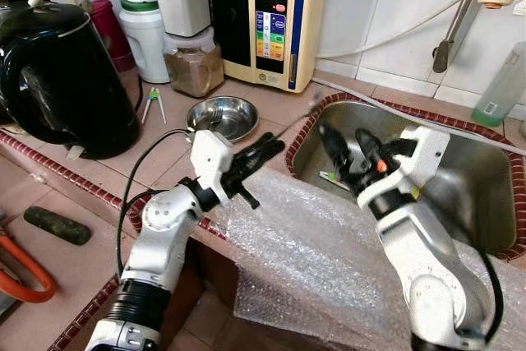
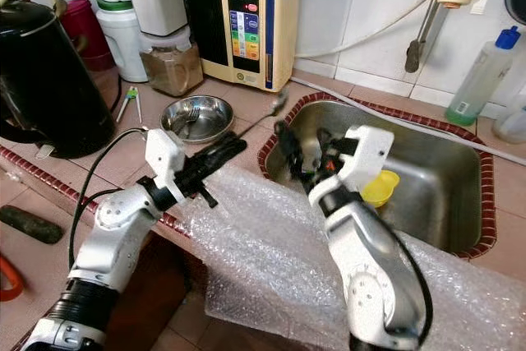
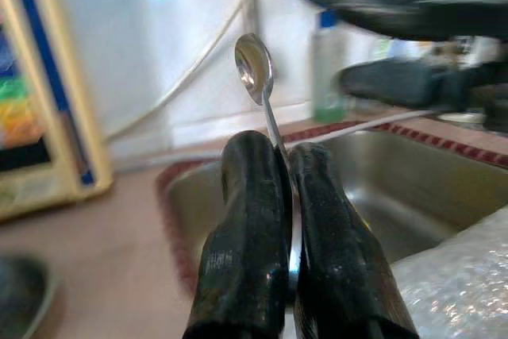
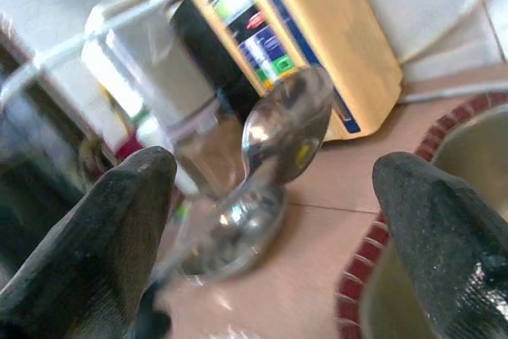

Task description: Kitchen organization

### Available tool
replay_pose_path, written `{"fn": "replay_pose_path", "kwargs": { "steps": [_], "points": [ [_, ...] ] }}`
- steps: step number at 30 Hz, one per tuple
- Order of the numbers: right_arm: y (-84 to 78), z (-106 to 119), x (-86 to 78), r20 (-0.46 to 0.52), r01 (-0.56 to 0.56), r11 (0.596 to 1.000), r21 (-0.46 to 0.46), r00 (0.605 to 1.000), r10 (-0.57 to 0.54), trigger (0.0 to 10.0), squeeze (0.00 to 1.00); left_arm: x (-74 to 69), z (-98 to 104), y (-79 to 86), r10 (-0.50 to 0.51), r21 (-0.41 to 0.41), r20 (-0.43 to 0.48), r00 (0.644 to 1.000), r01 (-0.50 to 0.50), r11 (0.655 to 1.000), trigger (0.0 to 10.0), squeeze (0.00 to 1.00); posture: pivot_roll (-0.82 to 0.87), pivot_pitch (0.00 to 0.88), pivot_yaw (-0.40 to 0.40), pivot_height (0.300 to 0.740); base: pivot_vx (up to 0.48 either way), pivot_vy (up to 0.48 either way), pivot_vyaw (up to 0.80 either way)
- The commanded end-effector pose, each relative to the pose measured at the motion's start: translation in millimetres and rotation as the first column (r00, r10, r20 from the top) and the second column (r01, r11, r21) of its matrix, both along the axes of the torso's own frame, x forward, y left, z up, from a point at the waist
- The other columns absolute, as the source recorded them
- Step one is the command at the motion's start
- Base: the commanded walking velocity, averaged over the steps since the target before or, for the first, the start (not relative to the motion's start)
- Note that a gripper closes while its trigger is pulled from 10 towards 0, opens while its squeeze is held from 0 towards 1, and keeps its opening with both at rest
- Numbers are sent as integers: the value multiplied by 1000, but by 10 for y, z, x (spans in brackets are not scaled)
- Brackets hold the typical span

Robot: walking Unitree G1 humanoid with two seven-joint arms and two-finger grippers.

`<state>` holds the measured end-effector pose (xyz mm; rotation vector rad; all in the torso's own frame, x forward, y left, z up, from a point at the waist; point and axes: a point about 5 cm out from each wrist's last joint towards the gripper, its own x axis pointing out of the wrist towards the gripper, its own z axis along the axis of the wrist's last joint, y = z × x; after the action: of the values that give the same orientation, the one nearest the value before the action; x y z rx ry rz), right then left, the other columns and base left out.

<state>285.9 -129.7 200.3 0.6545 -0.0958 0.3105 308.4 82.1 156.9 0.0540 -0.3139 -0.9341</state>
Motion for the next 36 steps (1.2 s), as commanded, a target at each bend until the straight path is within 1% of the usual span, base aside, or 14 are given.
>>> {"fn": "replay_pose_path", "kwargs": {
  "steps": [1,2,4,6,9,10,11,12,15,17,25,28,31,36],
  "points": [
    [-1,-9,40,-41,-8,995,96,999,12,10000,0,-20,26,-75,-23,22,51,998,22,1000,0,0,-156,18,58,740,0,0,0],
    [8,3,59,-48,-15,992,125,999,21,10000,0,-22,29,-116,-26,14,52,998,25,1000,0,0,-156,21,55,740,0,0,0],
    [13,9,76,-51,-15,992,122,998,21,10000,0,-24,29,-150,-28,9,53,998,27,1000,0,0,-156,21,55,740,0,0,0],
    [28,12,92,-68,-22,988,153,997,33,10000,0,-26,26,-184,-29,4,66,997,29,1000,0,0,-156,21,55,740,0,0,0],
    [51,20,131,-83,-29,985,171,996,43,10000,0,-29,38,-238,-35,-2,86,996,35,999,0,0,-159,28,56,740,0,0,0],
    [57,22,144,-87,-29,983,179,995,45,7412,0,-28,39,-251,-35,-5,88,995,36,999,0,0,-159,28,56,740,0,0,0],
    [60,27,159,-93,-30,981,190,994,49,7412,0,-28,37,-265,-35,-6,93,995,36,999,0,0,-159,28,56,740,0,0,0],
    [64,22,175,-100,-26,981,194,994,46,0,0,-30,37,-273,-37,-7,95,995,38,999,0,0,-159,30,59,740,0,0,0],
    [62,-27,233,-141,-5,975,223,989,38,0,0,-35,33,-303,-39,-12,101,994,40,999,0,0,-159,30,59,740,0,0,0],
    [49,-86,259,-179,4,981,194,983,31,0,0,-30,29,-327,-39,-13,105,994,40,999,0,0,-155,32,58,740,0,0,0],
    [-35,-154,270,-234,44,979,200,972,4,0,0,-17,8,-346,-22,-24,103,994,24,999,0,0,-158,33,60,740,0,0,0],
    [1,-183,259,-249,20,976,216,968,35,0,0,-21,-4,-360,-23,-26,102,995,25,999,0,0,-159,33,63,740,0,0,0],
    [86,-215,231,-262,-38,971,234,960,101,0,0,-15,4,-390,-25,-29,104,994,28,999,0,0,-159,33,65,740,0,0,0],
    [102,-235,228,-271,-53,972,229,956,116,0,0,-6,26,-423,-23,-37,109,994,27,999,0,0,-157,34,66,740,0,0,0]
  ]
}}
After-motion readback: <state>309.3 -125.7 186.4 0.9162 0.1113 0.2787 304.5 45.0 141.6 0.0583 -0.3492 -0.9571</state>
